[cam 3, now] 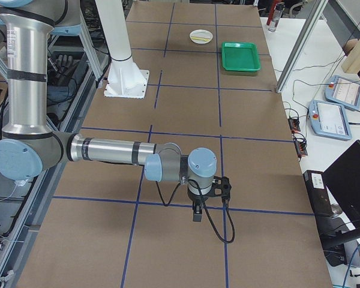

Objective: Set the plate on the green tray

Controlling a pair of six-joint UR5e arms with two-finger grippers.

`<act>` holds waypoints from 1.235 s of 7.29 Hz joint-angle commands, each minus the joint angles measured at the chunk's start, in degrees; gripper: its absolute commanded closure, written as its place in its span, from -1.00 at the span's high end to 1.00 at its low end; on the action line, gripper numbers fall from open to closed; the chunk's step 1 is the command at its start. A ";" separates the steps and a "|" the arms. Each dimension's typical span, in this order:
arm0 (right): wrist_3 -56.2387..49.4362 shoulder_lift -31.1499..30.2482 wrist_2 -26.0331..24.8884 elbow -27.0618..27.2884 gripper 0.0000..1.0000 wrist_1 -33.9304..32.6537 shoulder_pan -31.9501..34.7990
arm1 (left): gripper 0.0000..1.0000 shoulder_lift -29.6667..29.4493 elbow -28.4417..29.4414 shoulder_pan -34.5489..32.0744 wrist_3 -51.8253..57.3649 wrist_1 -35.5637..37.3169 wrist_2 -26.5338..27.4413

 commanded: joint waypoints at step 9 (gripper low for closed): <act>-0.02 0.00 0.00 0.04 1.00 -0.02 0.00 | 1.00 -3.56 10.70 16.70 -14.18 -14.17 3.87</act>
